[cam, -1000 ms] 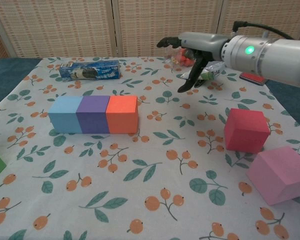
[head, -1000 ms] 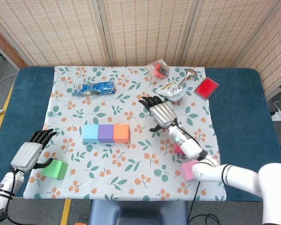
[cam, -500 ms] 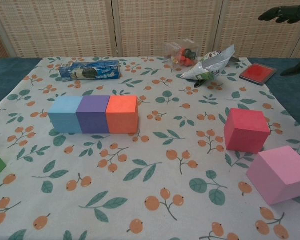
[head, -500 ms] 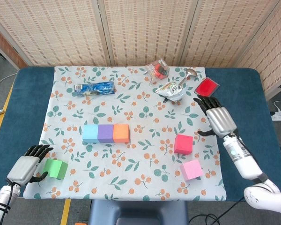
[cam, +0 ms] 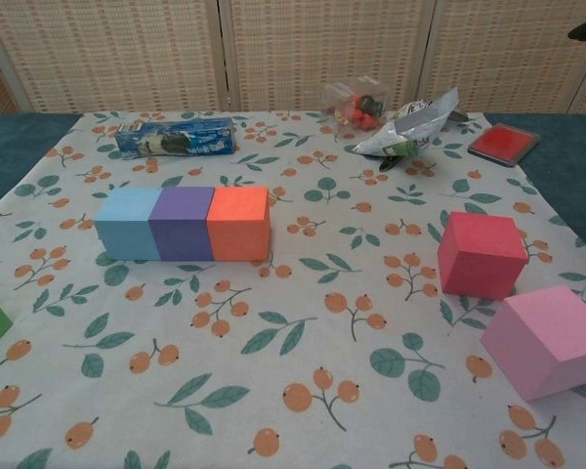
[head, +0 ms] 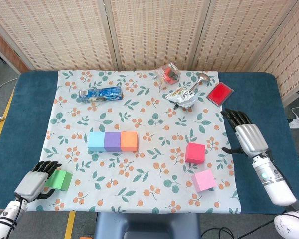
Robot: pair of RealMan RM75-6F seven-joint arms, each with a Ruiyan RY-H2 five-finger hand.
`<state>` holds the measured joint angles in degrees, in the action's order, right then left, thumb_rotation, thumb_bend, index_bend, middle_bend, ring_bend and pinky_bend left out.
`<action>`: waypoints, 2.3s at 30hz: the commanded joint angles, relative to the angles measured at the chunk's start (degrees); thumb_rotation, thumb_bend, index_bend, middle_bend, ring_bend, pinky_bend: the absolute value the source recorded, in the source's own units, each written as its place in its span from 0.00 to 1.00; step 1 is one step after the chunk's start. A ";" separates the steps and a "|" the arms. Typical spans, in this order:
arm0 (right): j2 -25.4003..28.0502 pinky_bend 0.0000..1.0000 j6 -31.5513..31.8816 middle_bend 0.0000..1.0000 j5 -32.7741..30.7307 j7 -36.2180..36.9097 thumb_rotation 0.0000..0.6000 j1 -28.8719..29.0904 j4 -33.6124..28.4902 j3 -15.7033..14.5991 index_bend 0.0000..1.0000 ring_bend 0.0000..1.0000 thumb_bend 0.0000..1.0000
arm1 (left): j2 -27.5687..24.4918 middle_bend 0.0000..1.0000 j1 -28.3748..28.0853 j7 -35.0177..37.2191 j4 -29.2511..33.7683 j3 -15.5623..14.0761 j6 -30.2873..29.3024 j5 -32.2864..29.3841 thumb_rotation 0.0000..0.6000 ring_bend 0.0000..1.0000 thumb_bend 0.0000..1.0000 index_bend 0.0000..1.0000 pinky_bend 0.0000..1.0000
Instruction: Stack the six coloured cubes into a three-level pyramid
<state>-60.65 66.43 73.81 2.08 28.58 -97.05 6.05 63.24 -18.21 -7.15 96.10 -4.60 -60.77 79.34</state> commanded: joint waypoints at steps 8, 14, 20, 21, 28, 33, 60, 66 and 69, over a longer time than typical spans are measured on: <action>-0.34 0.00 0.36 0.00 0.73 1.44 1.00 -1.22 0.26 0.33 0.00 0.00 0.00 | 2.51 0.29 -0.63 0.84 -2.40 1.63 0.94 -2.10 1.00 0.25 0.32 0.29 0.20; -0.37 0.00 0.80 0.00 1.30 1.73 1.00 -2.07 0.14 0.62 0.00 0.00 0.00 | 1.54 0.45 -1.81 6.08 -1.61 4.59 -0.59 -0.86 1.00 0.40 0.32 0.43 0.31; -0.11 0.00 1.66 0.00 1.74 1.83 1.00 -2.99 -0.25 1.04 0.00 0.00 0.00 | -1.72 0.44 -5.23 9.38 2.78 10.39 -1.02 -2.05 1.00 0.40 0.32 0.43 0.33; -0.08 0.00 1.69 0.00 1.70 1.87 1.00 -3.09 -0.27 1.12 0.00 0.00 0.00 | -2.12 0.43 -6.12 9.47 3.47 11.43 -0.52 -2.65 1.00 0.40 0.32 0.42 0.34; 0.10 0.00 2.12 0.00 1.80 2.12 1.00 -4.01 -0.33 1.42 0.00 0.00 0.00 | -5.25 0.41 -15.47 5.25 8.34 17.72 9.89 -13.30 1.00 0.38 0.32 0.38 0.35; 0.41 0.00 2.38 0.00 1.62 2.23 1.00 -4.79 -0.27 1.53 0.00 0.00 0.00 | -2.98 0.41 -22.45 -4.02 7.99 19.16 13.23 -25.43 1.00 0.38 0.32 0.37 0.35; 0.74 0.00 1.84 0.00 2.32 5.54 1.00 -7.01 1.55 1.94 0.00 0.00 0.00 | 7.25 0.33 -39.57 -23.86 8.78 15.45 2.06 -57.86 1.00 0.33 0.32 0.28 0.37; 0.55 0.00 1.43 0.00 2.61 5.93 1.00 -7.03 1.99 2.02 0.00 0.00 0.00 | 8.23 0.33 -39.83 -24.96 8.36 14.96 1.02 -58.38 1.00 0.32 0.32 0.28 0.36; 0.48 0.00 1.32 0.00 2.56 6.05 1.00 -7.05 2.18 2.17 0.00 0.00 0.00 | 8.27 0.33 -39.88 -25.30 8.30 14.89 0.86 -58.80 1.00 0.32 0.32 0.28 0.36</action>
<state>-60.17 67.76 76.38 8.13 21.53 -94.88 8.21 71.50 -58.08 -32.43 104.41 10.30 -59.90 20.55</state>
